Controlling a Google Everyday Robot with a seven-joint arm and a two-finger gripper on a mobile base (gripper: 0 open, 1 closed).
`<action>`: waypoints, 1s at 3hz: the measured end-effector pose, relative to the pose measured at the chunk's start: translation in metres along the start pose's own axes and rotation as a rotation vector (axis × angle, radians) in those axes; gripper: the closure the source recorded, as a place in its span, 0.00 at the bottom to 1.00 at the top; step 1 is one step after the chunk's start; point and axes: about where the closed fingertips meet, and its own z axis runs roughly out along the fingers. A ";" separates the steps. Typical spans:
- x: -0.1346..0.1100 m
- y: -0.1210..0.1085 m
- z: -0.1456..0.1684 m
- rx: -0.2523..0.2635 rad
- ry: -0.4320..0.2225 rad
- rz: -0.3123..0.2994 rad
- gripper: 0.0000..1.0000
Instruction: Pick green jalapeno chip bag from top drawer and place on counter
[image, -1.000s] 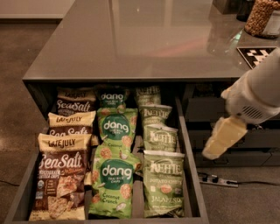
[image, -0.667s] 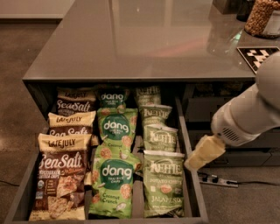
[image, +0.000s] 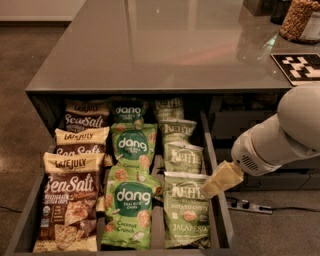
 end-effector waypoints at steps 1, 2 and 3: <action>0.007 0.004 0.016 0.004 -0.033 0.057 0.00; 0.013 0.013 0.045 0.011 -0.064 0.118 0.00; 0.017 0.021 0.066 0.022 -0.085 0.162 0.00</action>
Offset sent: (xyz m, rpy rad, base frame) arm -0.0077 0.0269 -0.0871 0.1201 -0.0148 -0.1873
